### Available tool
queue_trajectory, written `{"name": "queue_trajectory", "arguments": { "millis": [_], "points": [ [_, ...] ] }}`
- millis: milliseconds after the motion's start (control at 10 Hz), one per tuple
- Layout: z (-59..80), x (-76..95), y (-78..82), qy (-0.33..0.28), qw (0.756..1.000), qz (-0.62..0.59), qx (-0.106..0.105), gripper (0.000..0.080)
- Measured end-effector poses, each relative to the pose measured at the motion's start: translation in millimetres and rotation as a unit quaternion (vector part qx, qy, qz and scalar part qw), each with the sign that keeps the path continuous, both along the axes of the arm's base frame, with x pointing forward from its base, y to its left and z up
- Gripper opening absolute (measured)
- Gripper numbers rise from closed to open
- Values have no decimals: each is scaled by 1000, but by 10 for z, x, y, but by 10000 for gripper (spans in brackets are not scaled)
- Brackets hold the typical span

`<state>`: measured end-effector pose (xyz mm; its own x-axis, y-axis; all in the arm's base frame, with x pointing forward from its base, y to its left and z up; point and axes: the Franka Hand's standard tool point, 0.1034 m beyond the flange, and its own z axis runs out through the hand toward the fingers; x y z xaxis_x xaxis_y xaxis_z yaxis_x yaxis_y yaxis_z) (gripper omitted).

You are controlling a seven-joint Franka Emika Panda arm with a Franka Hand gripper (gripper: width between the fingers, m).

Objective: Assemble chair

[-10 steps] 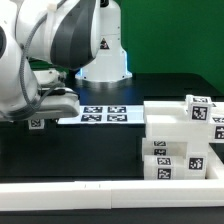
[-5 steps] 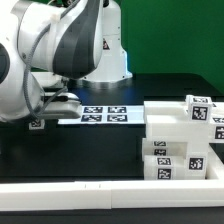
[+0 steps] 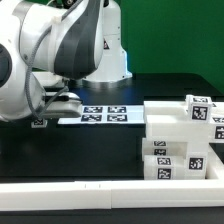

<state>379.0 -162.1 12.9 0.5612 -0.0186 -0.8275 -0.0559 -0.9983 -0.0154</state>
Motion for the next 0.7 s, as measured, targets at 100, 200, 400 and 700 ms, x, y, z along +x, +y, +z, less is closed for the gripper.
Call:
{"name": "queue_trajectory", "arguments": {
  "millis": [100, 200, 400, 700],
  "points": [
    [0, -7, 5, 1, 1000, 1, 0, 281],
    [1, -1, 15, 2, 1000, 0, -2, 281],
    [108, 93, 117, -5, 1000, 2, 2, 281],
    [778, 634, 317, -68, 998, 6, 13, 282]
  ]
}}
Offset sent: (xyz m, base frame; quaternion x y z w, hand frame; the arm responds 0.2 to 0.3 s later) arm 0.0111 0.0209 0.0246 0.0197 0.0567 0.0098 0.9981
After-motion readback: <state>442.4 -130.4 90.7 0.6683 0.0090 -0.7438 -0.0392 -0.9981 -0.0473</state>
